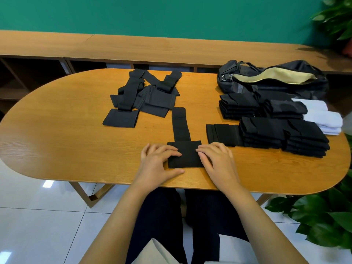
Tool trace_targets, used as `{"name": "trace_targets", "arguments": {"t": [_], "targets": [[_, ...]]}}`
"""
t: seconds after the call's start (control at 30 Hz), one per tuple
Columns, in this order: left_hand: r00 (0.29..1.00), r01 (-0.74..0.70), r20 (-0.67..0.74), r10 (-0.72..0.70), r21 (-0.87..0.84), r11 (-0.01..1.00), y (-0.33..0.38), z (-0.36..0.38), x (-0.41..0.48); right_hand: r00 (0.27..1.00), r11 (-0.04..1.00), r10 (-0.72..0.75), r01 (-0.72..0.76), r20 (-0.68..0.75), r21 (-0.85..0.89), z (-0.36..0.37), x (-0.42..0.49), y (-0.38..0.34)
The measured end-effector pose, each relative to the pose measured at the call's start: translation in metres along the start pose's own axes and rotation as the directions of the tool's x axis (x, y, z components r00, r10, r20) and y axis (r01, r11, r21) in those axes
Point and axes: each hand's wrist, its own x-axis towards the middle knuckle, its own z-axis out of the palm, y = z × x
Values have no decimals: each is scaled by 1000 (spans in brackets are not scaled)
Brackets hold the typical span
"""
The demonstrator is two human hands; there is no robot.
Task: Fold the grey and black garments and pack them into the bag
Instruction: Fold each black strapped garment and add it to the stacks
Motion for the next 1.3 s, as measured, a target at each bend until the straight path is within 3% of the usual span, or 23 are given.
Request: {"name": "trace_targets", "arguments": {"t": [0.17,0.33,0.53,0.87,1.3], "targets": [[997,-22,-71,23,7,1000,0,2,-3,1000,999,-9,9,-3,39,-1,-1,0],[994,-10,-111,6,-37,999,1,1,-2,990,989,-133,130,52,69,-2,-2,1],[991,-25,-132,14,-84,996,0,3,-3,983,982,-182,181,24,52,-3,-3,0],[996,-29,-84,23,-66,997,-2,3,0,984,979,-176,176,-15,106,-4,-2,-2],[995,-12,-101,-6,-174,985,-3,2,0,995,970,-90,98,-44,222,-4,-2,-1]]}}
